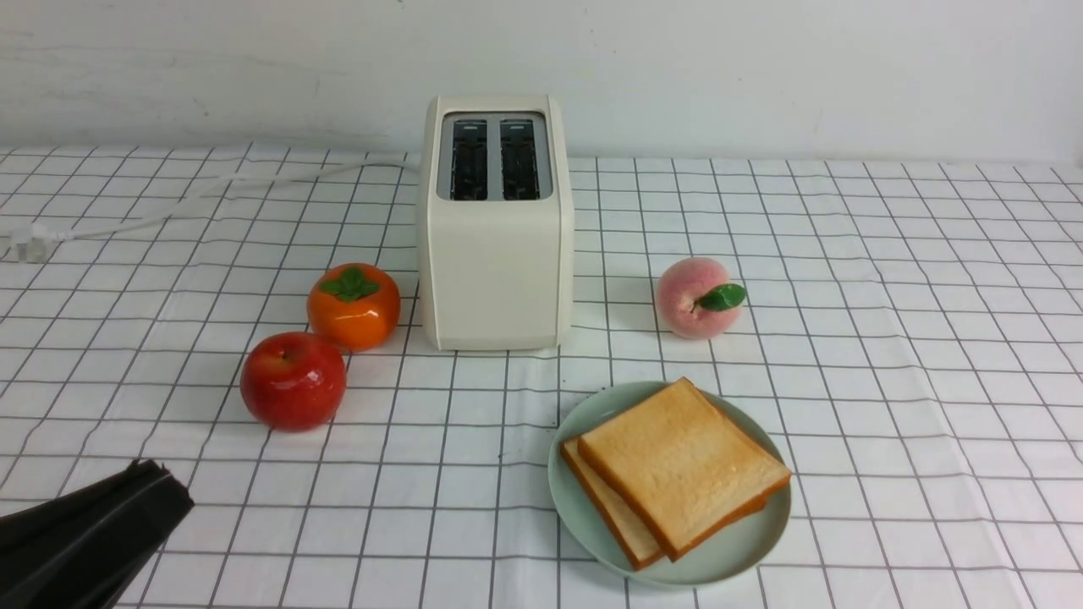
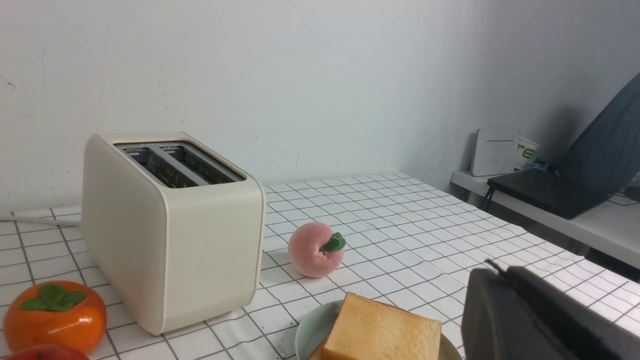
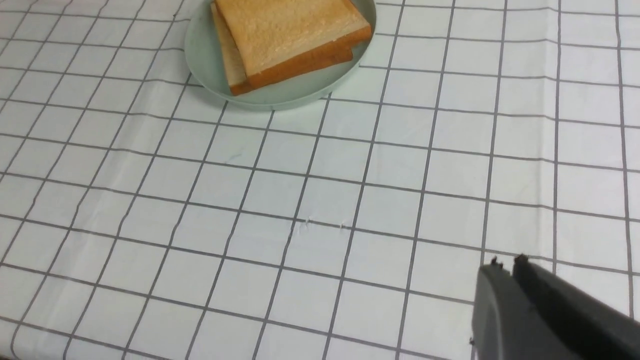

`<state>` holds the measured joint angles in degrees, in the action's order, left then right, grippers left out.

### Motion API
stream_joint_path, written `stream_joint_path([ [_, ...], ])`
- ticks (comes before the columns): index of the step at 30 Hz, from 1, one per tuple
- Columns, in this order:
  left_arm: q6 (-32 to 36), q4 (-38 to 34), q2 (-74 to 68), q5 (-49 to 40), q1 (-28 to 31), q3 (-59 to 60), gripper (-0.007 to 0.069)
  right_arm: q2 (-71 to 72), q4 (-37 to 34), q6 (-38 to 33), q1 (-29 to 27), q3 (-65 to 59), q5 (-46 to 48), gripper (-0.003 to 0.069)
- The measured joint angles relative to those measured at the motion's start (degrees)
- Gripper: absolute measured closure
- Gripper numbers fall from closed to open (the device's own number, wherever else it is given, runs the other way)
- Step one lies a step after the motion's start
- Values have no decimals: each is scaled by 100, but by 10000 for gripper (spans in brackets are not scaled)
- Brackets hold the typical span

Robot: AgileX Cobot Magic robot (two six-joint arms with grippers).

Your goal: Take toasted bread from bread machine on white checkered table place on plate.

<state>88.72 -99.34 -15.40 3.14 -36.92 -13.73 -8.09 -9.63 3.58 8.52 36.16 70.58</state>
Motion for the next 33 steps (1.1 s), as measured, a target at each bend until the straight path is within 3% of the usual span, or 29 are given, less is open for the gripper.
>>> stream_joint_path([
  [3, 0, 0, 0, 0, 0, 0, 633, 11, 570, 24, -224, -118, -336, 620],
  [6, 0, 0, 0, 0, 0, 0, 633, 165, 894, 120, -539, -645, -1438, 617],
  [11, 0, 0, 0, 0, 0, 0, 628, 693, 932, 131, -912, -2324, -4025, 614],
  [15, 0, 0, 0, 0, 0, 0, 626, 867, 719, 463, -960, -3456, -5068, 612],
  [33, 0, 0, -7, 12, 0, 0, 609, 867, 900, 452, -960, -3714, -4838, 612],
])
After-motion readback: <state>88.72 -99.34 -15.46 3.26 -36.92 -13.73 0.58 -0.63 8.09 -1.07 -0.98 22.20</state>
